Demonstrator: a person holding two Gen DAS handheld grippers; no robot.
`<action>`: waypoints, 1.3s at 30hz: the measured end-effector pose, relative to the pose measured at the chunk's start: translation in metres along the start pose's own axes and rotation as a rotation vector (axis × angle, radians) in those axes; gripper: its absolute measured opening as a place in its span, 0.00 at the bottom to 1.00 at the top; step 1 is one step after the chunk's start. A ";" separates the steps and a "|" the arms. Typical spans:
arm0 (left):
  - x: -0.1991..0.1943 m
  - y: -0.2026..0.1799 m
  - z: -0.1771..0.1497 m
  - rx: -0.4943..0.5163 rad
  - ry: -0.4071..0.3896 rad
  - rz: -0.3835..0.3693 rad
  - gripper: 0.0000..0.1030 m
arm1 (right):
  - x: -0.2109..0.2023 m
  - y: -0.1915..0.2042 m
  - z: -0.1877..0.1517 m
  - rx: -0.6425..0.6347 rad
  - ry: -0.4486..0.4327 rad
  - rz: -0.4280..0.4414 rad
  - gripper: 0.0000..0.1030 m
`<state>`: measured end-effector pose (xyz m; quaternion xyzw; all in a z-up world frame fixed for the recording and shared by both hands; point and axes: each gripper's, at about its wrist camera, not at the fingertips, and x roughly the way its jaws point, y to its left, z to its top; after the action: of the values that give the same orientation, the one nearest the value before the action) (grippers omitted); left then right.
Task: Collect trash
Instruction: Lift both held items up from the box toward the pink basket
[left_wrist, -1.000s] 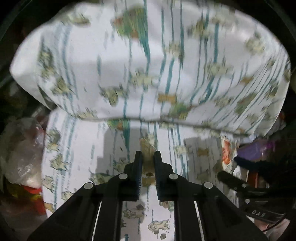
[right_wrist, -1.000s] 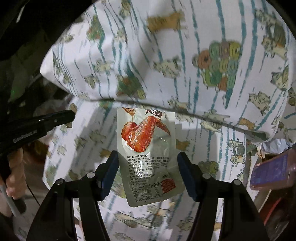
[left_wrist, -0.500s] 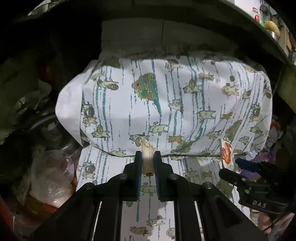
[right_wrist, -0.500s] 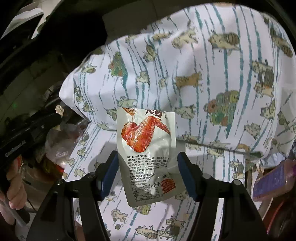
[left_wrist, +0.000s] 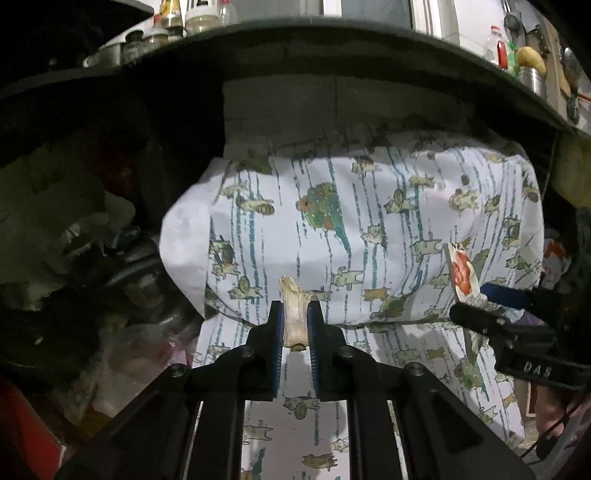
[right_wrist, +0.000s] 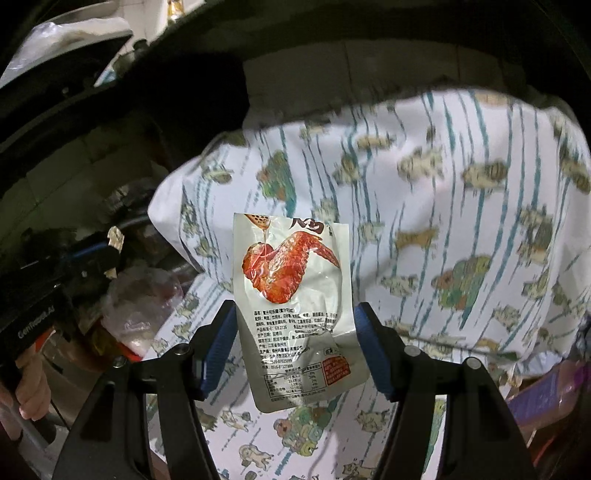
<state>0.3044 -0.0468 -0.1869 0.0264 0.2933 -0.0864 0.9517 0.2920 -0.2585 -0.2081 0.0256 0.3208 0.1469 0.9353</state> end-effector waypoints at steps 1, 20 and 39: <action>-0.007 0.001 0.001 0.000 -0.006 0.002 0.13 | -0.007 0.003 0.002 -0.011 -0.011 -0.006 0.61; -0.214 -0.016 0.001 0.032 -0.223 0.026 0.13 | -0.243 0.049 -0.020 -0.023 -0.319 -0.035 0.61; -0.327 -0.006 -0.058 -0.087 -0.247 -0.008 0.13 | -0.330 0.118 -0.080 -0.046 -0.408 0.091 0.61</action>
<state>0.0055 0.0021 -0.0504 -0.0271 0.1774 -0.0798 0.9805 -0.0348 -0.2455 -0.0598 0.0481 0.1197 0.1880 0.9737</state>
